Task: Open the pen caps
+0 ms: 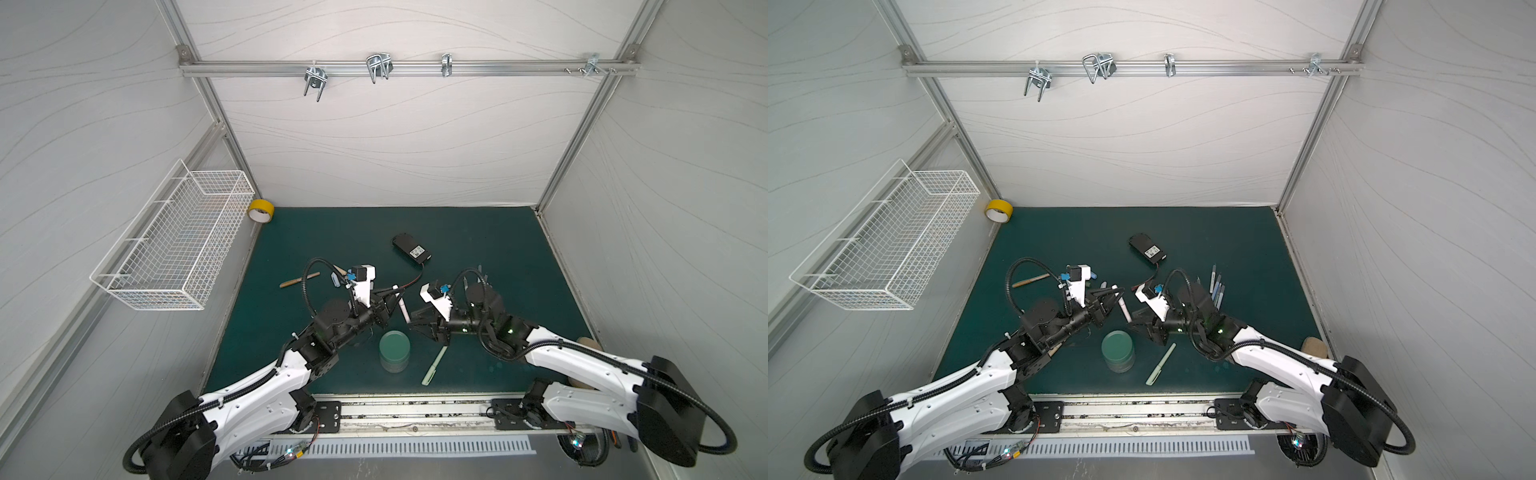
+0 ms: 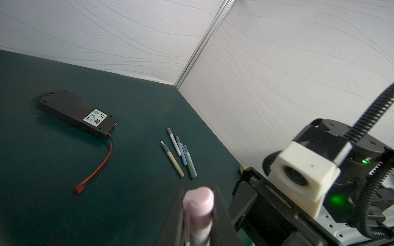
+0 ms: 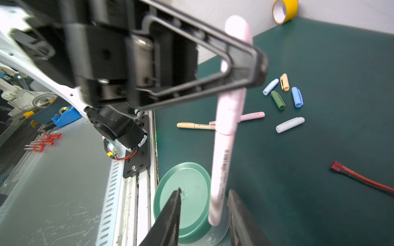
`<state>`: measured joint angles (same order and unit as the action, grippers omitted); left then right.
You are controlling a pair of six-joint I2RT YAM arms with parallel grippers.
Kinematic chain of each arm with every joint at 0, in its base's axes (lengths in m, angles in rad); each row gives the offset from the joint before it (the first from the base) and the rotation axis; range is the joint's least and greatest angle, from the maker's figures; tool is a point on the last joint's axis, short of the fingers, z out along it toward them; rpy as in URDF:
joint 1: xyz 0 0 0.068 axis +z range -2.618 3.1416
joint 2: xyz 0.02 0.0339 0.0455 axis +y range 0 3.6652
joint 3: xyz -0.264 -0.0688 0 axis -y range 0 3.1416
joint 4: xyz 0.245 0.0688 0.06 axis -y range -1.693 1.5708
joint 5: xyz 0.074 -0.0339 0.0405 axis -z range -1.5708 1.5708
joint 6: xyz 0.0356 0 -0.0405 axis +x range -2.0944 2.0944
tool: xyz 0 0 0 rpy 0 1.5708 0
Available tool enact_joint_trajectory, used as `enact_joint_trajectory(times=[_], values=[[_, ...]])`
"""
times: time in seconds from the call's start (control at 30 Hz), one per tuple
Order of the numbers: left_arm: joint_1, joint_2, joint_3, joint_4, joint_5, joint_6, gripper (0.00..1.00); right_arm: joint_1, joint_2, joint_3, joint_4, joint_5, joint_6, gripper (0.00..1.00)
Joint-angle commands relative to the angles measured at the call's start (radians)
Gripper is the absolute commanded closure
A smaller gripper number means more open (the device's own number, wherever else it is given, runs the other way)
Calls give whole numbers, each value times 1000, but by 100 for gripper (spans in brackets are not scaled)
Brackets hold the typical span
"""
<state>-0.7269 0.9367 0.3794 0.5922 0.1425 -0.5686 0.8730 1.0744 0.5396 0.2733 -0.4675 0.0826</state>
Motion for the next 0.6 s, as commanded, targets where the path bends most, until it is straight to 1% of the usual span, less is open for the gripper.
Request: enact_joint_trajectory(times=[0.0, 0.17, 0.37, 0.43, 0.5, 0.57], values=[[4, 43, 14, 147, 35, -56, 99, 3, -45, -33, 73, 17, 12, 61], [4, 93, 0, 230, 54, -82, 99, -3, -40, -41, 114, 40, 56, 59], [3, 101, -13, 267, 58, -92, 100, -3, 24, -24, 127, 70, 94, 56], [2, 105, -14, 280, 64, -97, 99, -2, 45, -13, 121, 71, 101, 58], [1, 107, -17, 289, 67, -104, 99, -3, 53, -5, 114, 65, 101, 62], [3, 112, -14, 287, 67, -107, 98, -2, 49, -8, 120, 63, 99, 72]])
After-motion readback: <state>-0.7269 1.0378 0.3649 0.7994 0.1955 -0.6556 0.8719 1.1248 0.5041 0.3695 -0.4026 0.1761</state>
